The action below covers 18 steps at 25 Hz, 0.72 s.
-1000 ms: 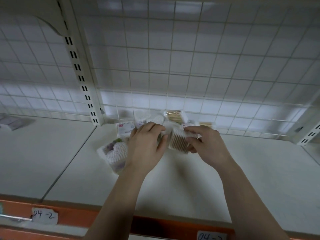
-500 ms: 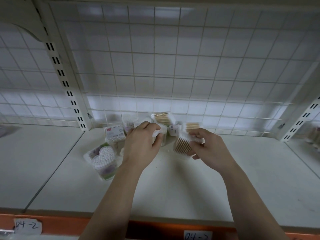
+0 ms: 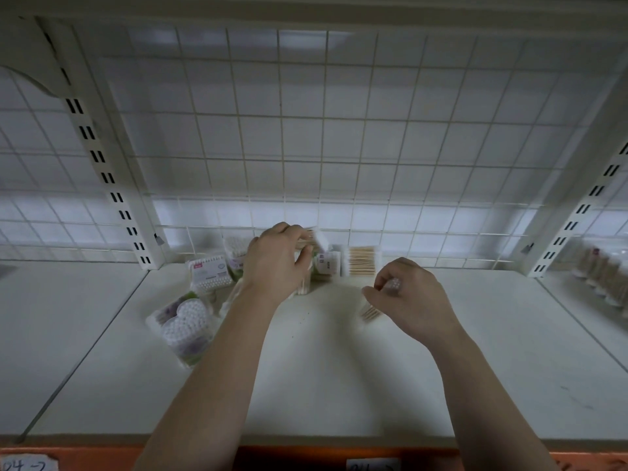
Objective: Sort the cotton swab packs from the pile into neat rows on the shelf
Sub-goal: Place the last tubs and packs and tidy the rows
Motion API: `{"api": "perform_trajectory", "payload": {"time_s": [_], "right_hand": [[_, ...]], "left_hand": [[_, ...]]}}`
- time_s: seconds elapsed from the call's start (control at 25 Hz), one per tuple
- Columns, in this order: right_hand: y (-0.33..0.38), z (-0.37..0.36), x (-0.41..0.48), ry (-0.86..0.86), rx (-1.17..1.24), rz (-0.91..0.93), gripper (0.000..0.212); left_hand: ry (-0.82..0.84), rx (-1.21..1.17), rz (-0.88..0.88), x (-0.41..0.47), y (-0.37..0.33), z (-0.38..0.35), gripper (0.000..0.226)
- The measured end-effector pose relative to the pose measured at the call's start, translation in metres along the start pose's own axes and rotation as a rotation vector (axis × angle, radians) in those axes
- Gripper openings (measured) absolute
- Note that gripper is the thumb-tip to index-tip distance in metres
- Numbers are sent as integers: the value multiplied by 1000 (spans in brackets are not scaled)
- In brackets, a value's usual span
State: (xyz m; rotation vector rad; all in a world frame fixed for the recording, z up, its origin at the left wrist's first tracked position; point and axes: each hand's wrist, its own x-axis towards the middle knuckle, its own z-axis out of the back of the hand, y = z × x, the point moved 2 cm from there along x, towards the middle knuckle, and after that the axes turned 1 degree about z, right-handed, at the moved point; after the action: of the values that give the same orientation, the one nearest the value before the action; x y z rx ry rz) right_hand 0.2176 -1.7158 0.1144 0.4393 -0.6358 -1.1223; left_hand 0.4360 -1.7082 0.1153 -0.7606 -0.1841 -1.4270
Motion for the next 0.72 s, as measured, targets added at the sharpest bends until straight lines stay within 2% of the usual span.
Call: {"api": "perform_trajectory", "payload": {"time_s": [0.08,0.24,0.48,0.72], "right_hand": [[-3,2,0,28,-9,51,9],[-10,3,1,40,-27,129,30],[-20,5,5,-37,9,88,26],[-24,7,2,-101,-7,91,28]], "left_hand": [[7,13,8,12,4,-3,26],[92,72,76,30,17,-11,35],[188,47,136,45,25,-21,36],[159,53,38,52,24,-21,22]]}}
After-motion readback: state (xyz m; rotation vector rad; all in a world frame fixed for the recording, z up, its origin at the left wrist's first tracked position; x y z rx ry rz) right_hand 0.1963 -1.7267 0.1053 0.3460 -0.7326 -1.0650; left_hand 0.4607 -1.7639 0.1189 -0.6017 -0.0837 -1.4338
